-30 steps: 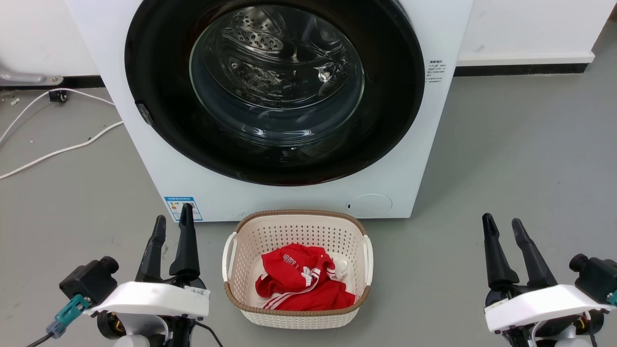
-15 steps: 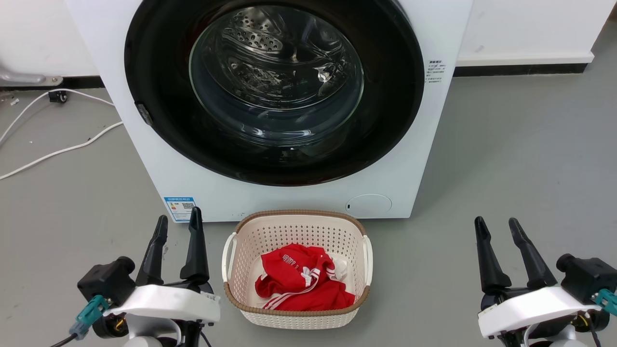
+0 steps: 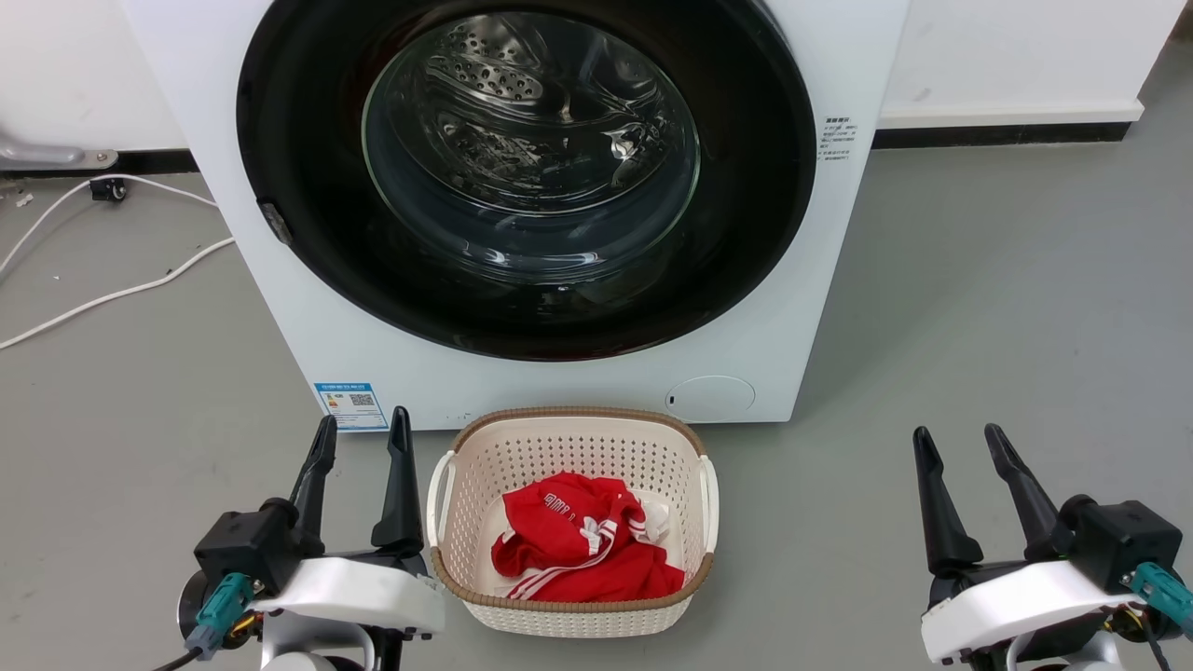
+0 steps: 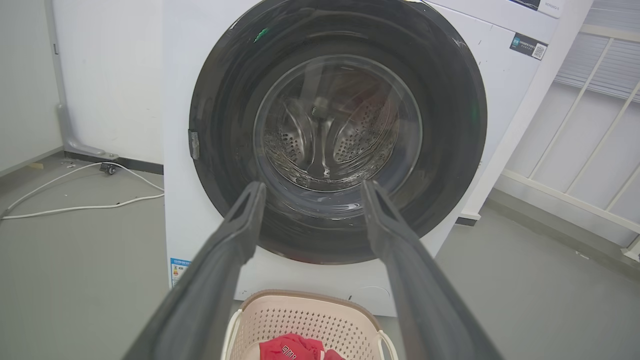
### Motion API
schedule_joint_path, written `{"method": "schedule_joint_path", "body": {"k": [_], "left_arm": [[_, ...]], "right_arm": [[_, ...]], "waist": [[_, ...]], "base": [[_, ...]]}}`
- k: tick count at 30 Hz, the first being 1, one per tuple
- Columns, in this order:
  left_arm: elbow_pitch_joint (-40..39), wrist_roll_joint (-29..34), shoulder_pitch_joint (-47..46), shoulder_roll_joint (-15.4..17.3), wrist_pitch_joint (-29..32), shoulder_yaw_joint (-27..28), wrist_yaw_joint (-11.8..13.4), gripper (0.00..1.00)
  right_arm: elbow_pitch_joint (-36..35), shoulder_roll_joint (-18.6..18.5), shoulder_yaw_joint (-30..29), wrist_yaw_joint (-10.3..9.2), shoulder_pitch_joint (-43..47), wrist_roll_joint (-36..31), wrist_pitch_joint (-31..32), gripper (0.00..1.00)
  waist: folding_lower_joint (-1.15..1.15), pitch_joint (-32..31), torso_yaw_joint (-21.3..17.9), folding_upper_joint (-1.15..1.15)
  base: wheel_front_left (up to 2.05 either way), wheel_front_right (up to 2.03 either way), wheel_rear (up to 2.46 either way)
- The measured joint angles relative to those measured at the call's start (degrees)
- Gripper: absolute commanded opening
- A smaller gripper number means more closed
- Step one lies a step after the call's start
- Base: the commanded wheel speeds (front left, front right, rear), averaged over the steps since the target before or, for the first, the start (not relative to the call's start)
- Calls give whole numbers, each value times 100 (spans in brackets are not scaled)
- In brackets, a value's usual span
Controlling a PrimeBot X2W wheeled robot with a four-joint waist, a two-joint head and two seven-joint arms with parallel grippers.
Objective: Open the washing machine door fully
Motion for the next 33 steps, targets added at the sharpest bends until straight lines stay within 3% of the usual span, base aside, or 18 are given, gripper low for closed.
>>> {"method": "schedule_joint_path", "body": {"k": [26,33], "left_arm": [[15,1185,16,-3,-286,-140,190,100],[40,1280,39,-4,-318,-147,209,100]], "right_arm": [[-46,5,82,0,66,-946,-68,100],[-10,7,78,0,70,-927,-74,100]], "waist": [[0,-32,-3,0],[0,-39,-6,0]], "base": [[0,0,0],[0,0,0]]}}
